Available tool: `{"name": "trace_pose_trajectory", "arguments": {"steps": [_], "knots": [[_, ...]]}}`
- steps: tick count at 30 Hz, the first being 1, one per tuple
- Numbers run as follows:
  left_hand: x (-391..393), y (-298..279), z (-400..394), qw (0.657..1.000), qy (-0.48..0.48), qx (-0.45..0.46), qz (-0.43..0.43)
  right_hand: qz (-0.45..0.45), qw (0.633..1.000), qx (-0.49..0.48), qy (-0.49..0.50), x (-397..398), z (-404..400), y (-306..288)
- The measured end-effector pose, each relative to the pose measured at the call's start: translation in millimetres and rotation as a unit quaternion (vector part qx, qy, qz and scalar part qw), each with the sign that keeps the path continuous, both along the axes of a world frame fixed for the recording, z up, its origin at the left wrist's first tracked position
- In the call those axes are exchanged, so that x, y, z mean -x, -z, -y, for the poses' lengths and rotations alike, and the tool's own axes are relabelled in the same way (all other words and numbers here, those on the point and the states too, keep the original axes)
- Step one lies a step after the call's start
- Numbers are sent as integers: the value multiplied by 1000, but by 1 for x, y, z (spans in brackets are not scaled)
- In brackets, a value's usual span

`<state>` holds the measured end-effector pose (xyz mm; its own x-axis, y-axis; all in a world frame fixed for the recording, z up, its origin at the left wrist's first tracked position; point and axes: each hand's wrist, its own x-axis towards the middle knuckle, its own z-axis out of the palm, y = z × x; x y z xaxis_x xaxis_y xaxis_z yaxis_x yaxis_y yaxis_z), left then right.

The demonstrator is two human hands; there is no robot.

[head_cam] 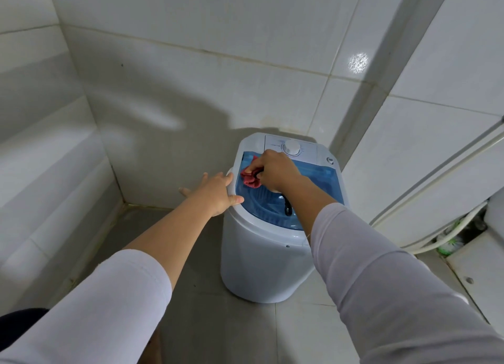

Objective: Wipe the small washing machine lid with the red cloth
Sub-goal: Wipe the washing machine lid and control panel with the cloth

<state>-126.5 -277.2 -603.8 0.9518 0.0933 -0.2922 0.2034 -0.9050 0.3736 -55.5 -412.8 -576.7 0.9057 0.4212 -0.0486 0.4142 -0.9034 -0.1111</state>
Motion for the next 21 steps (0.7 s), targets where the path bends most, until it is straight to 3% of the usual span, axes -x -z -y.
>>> {"name": "trace_pose_trajectory", "arguments": {"steps": [21], "knots": [[2, 0, 4, 1000, -5, -18, 11, -15, 994, -77, 80, -6, 64, -2]]}}
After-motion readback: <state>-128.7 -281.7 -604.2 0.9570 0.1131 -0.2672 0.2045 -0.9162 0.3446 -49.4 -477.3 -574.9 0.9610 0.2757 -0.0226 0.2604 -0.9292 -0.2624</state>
